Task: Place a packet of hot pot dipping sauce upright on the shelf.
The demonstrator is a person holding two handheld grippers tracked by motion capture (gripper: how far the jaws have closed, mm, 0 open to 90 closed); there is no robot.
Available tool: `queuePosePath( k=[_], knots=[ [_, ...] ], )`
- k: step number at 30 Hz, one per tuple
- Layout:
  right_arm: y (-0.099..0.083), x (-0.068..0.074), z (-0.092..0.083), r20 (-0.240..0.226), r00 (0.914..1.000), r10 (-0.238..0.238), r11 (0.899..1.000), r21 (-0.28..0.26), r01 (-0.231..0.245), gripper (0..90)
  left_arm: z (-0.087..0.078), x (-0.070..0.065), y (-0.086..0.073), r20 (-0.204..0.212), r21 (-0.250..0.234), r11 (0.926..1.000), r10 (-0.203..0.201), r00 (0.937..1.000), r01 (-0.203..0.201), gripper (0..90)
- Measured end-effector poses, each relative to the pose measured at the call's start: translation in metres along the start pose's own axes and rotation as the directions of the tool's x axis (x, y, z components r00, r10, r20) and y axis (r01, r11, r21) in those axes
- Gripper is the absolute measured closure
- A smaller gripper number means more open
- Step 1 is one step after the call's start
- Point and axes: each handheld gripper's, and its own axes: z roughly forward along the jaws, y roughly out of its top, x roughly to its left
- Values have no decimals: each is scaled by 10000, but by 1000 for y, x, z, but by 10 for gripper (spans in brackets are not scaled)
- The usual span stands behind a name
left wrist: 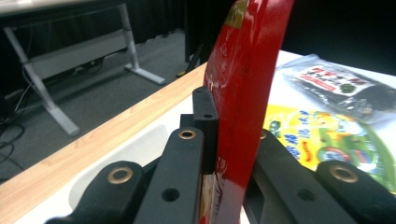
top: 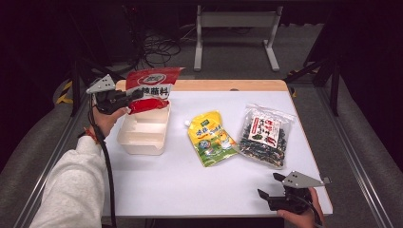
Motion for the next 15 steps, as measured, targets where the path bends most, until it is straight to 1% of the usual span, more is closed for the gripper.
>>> queuePosePath(
  k=[2, 3, 4, 5, 7, 8, 9, 10, 11, 12, 13, 15],
  knots=[
    [0, 0, 0, -57, 10000, -22, 10000, 26, 22, 184, 2, 2, -1, -60, 90, 10000, -38, 10000, 38, 894],
    [0, 0, 1, -106, 9999, -8, 10000, 28, 9, 185, 7, 6, -2, -167, 247, 9997, -36, 9999, 40, 894],
    [0, 2, 0, -357, 9993, -64, 10000, -1, 64, 186, 12, 9, -3, -212, 414, 9991, -26, 9998, 35, 894],
    [0, 3, 0, -503, 9986, -137, 9999, -42, 135, 186, 14, 10, -2, -289, 521, 9986, -55, 9996, 70, 894],
    [0, 5, -1, -601, 9978, -284, 9996, -104, 279, 188, 20, 13, -2, -287, 633, 9980, -62, 9996, 80, 894],
    [0, 7, -2, -545, 9980, -319, 9993, -224, 307, 193, 20, 13, -2, -287, 633, 9980, -62, 9996, 80, 894],
    [0, 7, -2, -545, 9980, -319, 9993, -224, 307, 193, 22, 14, -2, -342, 693, 9976, -27, 9994, 51, 894],
    [1, 8, -3, -487, 9982, -358, 9987, -385, 339, 194, 25, 16, -3, -298, 598, 9981, -91, 9995, 108, 894],
    [2, 10, -4, -273, 9989, -387, 9978, -546, 371, 196, 26, 17, -2, -275, 588, 9982, -85, 9996, 101, 894],
    [3, 10, -5, -160, 9991, -397, 9975, -597, 387, 197, 27, 18, -2, -299, 508, 9987, -77, 9995, 92, 895],
    [4, 11, -6, -150, 9994, -322, 9966, -757, 310, 197, 28, 21, -1, -234, 361, 9992, -168, 9996, 177, 895],
    [4, 11, -6, -133, 9996, -265, 9969, -742, 254, 197, 31, 23, -1, -266, 377, 9991, -195, 9995, 205, 895]
  ],
)
